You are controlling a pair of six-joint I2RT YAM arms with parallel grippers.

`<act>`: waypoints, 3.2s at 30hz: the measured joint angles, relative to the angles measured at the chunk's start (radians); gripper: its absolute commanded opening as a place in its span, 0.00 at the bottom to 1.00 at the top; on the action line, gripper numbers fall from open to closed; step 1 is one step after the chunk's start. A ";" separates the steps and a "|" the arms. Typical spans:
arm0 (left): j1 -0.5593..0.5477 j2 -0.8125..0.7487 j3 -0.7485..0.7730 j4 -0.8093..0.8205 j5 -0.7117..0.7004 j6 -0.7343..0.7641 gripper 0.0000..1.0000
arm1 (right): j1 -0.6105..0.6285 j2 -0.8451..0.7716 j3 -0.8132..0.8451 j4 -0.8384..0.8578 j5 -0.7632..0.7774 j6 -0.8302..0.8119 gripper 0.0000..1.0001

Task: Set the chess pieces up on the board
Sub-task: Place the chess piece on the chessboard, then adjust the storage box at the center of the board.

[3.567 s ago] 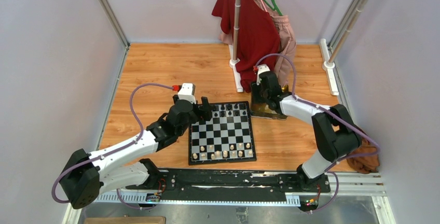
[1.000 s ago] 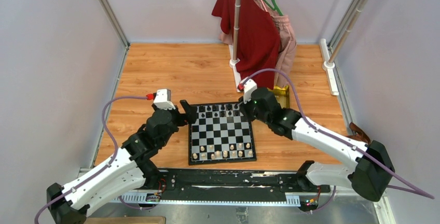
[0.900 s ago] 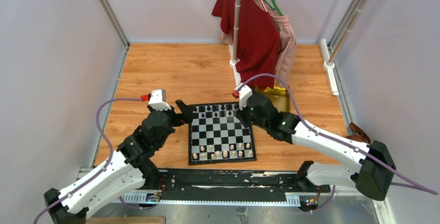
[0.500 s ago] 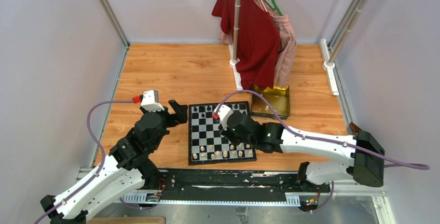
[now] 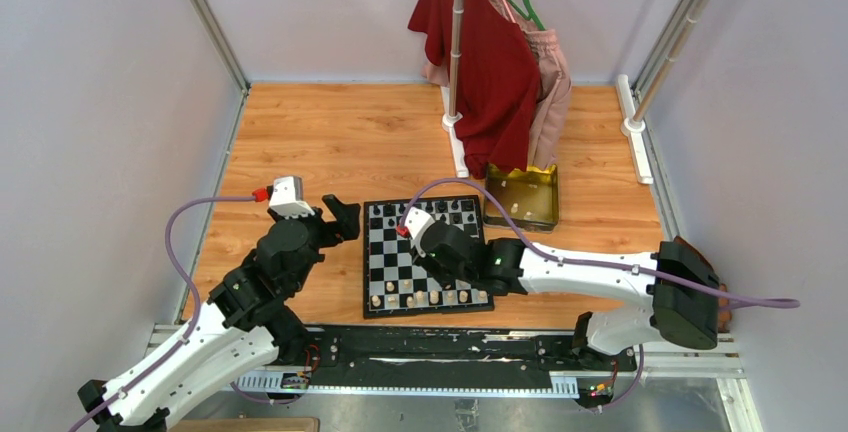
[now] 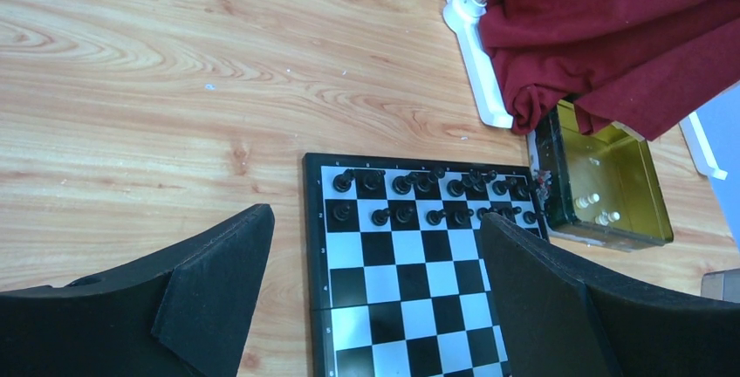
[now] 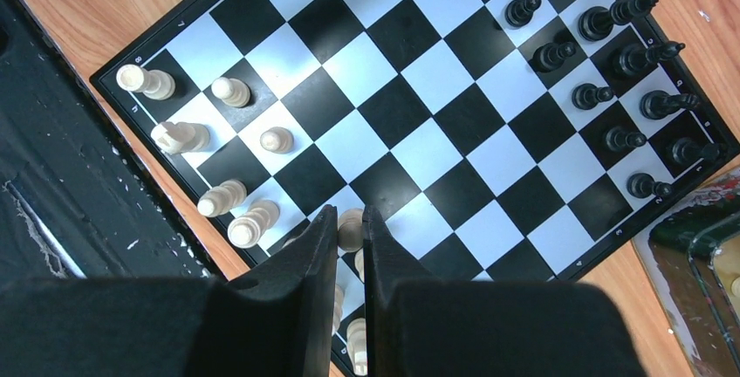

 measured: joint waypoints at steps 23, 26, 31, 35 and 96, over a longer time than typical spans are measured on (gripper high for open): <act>0.000 0.000 -0.010 0.002 0.000 -0.004 0.94 | 0.000 0.052 -0.116 0.124 -0.005 0.051 0.00; 0.000 0.007 -0.010 0.002 0.000 -0.005 0.94 | 0.000 0.059 -0.122 0.138 -0.008 0.051 0.00; 0.000 0.020 -0.018 0.010 0.001 -0.007 0.94 | 0.000 0.064 -0.134 0.153 -0.010 0.051 0.00; 0.000 0.031 -0.021 0.017 0.003 -0.008 0.94 | 0.000 0.064 -0.135 0.156 -0.010 0.051 0.02; 0.000 0.345 -0.021 0.243 0.069 0.011 0.94 | -0.701 -0.169 -0.048 -0.007 0.241 0.029 0.42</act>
